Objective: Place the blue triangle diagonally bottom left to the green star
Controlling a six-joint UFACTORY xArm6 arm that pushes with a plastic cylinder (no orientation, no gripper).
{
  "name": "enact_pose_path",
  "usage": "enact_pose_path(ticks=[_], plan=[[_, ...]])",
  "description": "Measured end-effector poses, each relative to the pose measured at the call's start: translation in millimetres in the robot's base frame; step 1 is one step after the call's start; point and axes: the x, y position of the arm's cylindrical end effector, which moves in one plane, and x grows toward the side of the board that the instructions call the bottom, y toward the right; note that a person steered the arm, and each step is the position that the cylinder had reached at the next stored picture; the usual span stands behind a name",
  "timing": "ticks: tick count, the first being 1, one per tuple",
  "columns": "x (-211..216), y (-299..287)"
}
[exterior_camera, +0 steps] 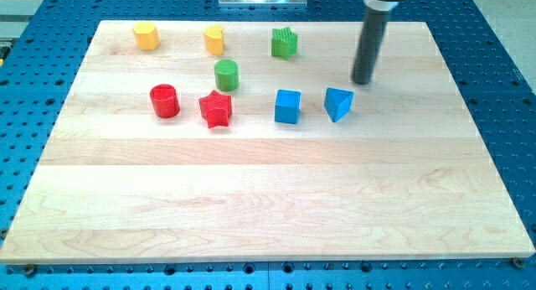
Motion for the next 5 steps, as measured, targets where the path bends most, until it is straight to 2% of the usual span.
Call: enact_pose_path(ticks=[1,5], plan=[[2.3,84.7],[15.4,161.9]])
